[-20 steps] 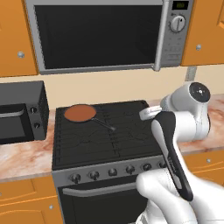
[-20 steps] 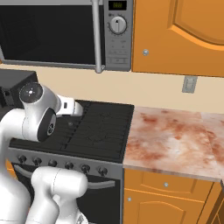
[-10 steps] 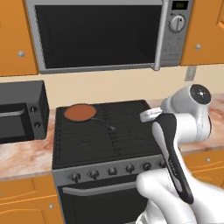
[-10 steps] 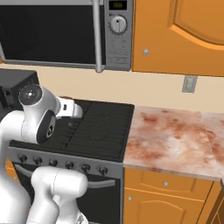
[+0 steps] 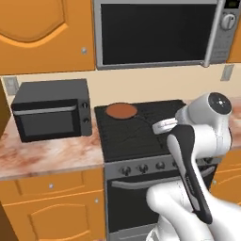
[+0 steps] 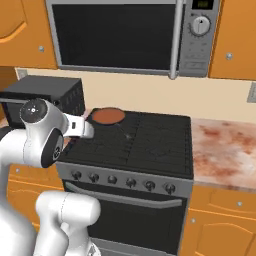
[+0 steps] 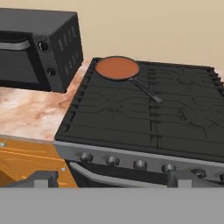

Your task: Retrieve the fish from the fridge and place it on the saucepan with marinade on the stove.

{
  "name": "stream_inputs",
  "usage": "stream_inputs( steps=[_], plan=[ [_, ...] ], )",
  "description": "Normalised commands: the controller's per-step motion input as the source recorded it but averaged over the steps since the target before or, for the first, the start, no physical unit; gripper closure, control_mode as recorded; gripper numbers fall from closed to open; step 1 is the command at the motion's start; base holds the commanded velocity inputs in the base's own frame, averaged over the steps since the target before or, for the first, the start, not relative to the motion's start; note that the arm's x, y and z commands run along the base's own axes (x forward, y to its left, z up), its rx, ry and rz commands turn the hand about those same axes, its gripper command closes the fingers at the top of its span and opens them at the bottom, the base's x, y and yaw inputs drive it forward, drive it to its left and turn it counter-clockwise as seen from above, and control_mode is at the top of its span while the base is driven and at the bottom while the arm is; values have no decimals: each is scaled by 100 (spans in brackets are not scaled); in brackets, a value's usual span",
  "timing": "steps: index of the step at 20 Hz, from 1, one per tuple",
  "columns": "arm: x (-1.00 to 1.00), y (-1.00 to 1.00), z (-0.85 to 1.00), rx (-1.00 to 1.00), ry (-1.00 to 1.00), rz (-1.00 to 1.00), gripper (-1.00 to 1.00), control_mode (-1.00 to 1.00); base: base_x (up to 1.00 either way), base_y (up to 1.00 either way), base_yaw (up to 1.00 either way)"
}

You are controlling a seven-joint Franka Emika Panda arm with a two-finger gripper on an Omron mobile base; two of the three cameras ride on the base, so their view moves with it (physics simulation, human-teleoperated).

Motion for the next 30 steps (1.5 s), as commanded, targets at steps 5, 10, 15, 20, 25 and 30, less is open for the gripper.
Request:
stream_inputs(
  steps=[5, 10, 15, 20, 25, 30],
  plan=[
    [0, 0, 0, 0, 0, 0, -100, 100, -11, 100, 0],
    [0, 0, 0, 0, 0, 0, -100, 100, -43, 100, 0],
    [0, 0, 0, 0, 0, 0, -100, 100, -85, 100, 3],
    [0, 0, 0, 0, 0, 0, -100, 100, -66, 100, 2],
    [0, 0, 0, 0, 0, 0, -100, 100, -35, 100, 0],
    [0, 0, 0, 0, 0, 0, -100, 100, -7, 100, 0]
  ],
)
